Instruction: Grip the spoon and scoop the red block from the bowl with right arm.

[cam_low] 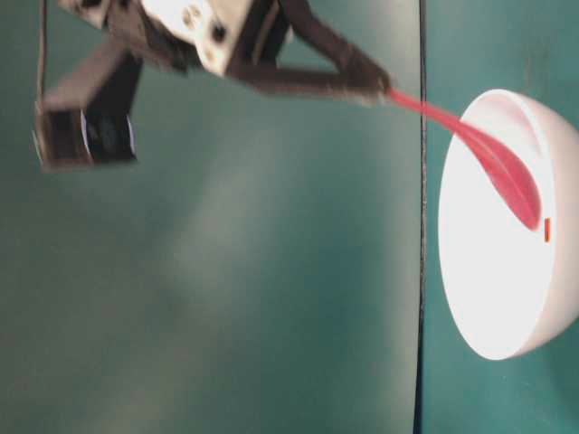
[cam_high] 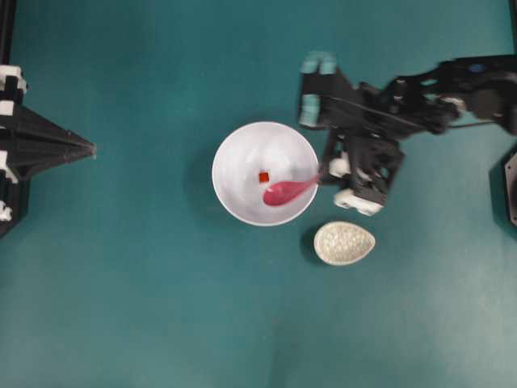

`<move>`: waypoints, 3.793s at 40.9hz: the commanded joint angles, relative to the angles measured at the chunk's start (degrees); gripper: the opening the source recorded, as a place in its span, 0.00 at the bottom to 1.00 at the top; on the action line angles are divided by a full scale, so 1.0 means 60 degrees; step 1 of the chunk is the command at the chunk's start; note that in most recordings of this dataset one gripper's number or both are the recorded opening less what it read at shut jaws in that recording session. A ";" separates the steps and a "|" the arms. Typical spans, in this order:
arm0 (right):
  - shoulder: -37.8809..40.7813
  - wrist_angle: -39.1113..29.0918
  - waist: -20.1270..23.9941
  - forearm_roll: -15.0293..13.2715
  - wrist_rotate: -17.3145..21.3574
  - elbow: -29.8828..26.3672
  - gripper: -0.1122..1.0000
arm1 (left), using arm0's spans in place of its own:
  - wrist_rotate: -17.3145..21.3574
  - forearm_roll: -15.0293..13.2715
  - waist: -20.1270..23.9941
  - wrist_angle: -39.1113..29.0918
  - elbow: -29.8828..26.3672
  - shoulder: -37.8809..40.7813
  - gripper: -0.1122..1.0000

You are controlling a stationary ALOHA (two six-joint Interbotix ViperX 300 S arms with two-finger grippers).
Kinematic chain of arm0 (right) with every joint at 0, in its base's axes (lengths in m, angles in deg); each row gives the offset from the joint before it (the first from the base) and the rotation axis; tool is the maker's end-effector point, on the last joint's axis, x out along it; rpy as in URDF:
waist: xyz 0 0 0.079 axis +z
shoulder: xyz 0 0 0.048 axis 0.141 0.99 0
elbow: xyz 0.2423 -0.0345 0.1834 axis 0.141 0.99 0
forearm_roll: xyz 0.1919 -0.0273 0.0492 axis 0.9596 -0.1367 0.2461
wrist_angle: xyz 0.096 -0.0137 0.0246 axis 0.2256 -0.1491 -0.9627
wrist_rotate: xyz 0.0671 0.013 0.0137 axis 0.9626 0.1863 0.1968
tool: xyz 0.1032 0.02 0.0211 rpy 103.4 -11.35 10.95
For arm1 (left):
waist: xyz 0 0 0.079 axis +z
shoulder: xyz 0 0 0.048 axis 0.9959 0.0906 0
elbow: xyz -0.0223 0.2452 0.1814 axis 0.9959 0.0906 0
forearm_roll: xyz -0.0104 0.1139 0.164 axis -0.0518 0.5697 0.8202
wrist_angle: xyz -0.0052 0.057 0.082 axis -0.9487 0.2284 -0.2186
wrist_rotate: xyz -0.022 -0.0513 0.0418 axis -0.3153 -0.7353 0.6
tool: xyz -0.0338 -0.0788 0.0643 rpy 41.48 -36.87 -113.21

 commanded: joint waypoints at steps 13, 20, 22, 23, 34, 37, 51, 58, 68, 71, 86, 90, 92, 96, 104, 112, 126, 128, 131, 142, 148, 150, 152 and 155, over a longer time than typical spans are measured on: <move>0.0908 -0.0791 -0.0029 -0.1113 0.0601 -0.0923 0.31 | 0.0161 0.0015 -0.0015 -0.0044 -0.0410 -0.0337 0.10; 0.1099 -0.0674 -0.0029 -0.1348 0.0864 -0.0938 0.31 | 0.0190 0.0029 -0.0015 -0.0220 -0.0439 -0.0439 0.10; 0.1143 -0.0586 -0.0029 -0.1362 0.0908 -0.0952 0.31 | 0.0176 0.0029 -0.0015 -0.0278 -0.0439 -0.0454 0.10; 0.1172 -0.0542 -0.0029 -0.1362 0.0923 -0.0952 0.31 | 0.0190 0.0044 -0.0015 -0.0308 -0.0439 -0.0454 0.10; 0.1333 0.0190 -0.0088 -0.1362 0.1260 -0.0938 0.31 | 0.0176 0.0059 -0.0015 -0.0396 -0.0439 -0.0425 0.10; 0.1289 0.0103 -0.0132 -0.1362 0.1479 -0.0850 0.31 | 0.0176 0.0059 -0.0015 -0.0396 -0.0425 -0.0425 0.10; 0.0732 -0.0469 -0.0205 -0.1377 0.1787 -0.0425 0.31 | 0.0176 0.0059 -0.0015 -0.0425 -0.0439 -0.0425 0.10; 0.0659 -0.0601 -0.0249 -0.1377 0.1802 -0.0322 0.31 | 0.0190 0.0059 -0.0015 -0.0425 -0.0425 -0.0410 0.10; 0.0718 0.0073 -0.0278 -0.1450 0.1787 -0.0337 0.31 | 0.0176 0.0059 -0.0015 -0.0425 -0.0425 -0.0381 0.10; 0.0806 0.0205 -0.0278 -0.1450 0.1787 -0.0352 0.31 | 0.0190 0.0059 -0.0015 -0.0425 -0.0425 -0.0396 0.10; 0.0967 0.0015 -0.0059 -0.1392 0.1772 -0.0439 0.31 | 0.0176 0.0059 -0.0015 -0.0425 -0.0425 -0.0381 0.10; 0.0981 0.0059 -0.0044 -0.1377 0.1772 -0.0469 0.31 | 0.0190 0.0059 -0.0015 -0.0410 -0.0425 -0.0366 0.10; 0.0981 0.0059 -0.0044 -0.1333 0.1772 -0.0469 0.31 | 0.0176 0.0059 -0.0015 -0.0425 -0.0410 -0.0366 0.10; 0.0981 0.0073 -0.0015 -0.1274 0.1758 -0.0469 0.31 | 0.0176 0.0059 -0.0015 -0.0425 -0.0425 -0.0366 0.10; 0.1011 0.0293 0.0117 -0.1230 0.1743 -0.0498 0.31 | 0.0176 0.0059 -0.0029 -0.0410 -0.0425 -0.0352 0.10; 0.1128 0.0337 0.0293 -0.1143 0.1714 -0.0674 0.31 | 0.0176 0.0059 -0.0015 -0.0410 -0.0410 -0.0366 0.10; 0.1304 0.0688 0.0337 -0.1143 0.1714 -0.1011 0.31 | 0.0176 0.0059 -0.0015 -0.0425 -0.0425 -0.0366 0.10; 0.1289 0.0806 0.0337 -0.1143 0.1743 -0.1040 0.31 | 0.0176 0.0059 -0.0015 -0.0425 -0.0425 -0.0352 0.10; 0.1274 0.0864 0.0337 -0.1143 0.1772 -0.1084 0.31 | 0.0176 0.0059 -0.0015 -0.0425 -0.0410 -0.0366 0.10; 0.0908 0.0996 0.0337 -0.1143 0.1802 -0.1025 0.31 | 0.0176 0.0059 -0.0015 -0.0410 -0.0425 -0.0366 0.10; 0.0659 0.1113 0.0337 -0.1143 0.1802 -0.0894 0.31 | 0.0176 0.0059 -0.0015 -0.0410 -0.0425 -0.0366 0.10; 0.0557 0.1216 0.0337 -0.1113 0.1816 -0.0835 0.31 | 0.0176 0.0059 -0.0029 -0.0410 -0.0410 -0.0366 0.10; 0.0425 0.1362 0.0337 -0.1025 0.1816 -0.0747 0.31 | 0.0176 0.0044 -0.0015 -0.0410 -0.0425 -0.0366 0.10; 0.0249 0.1670 0.0337 -0.0923 0.1919 -0.0571 0.31 | 0.0176 0.0059 -0.0015 -0.0410 -0.0425 -0.0366 0.10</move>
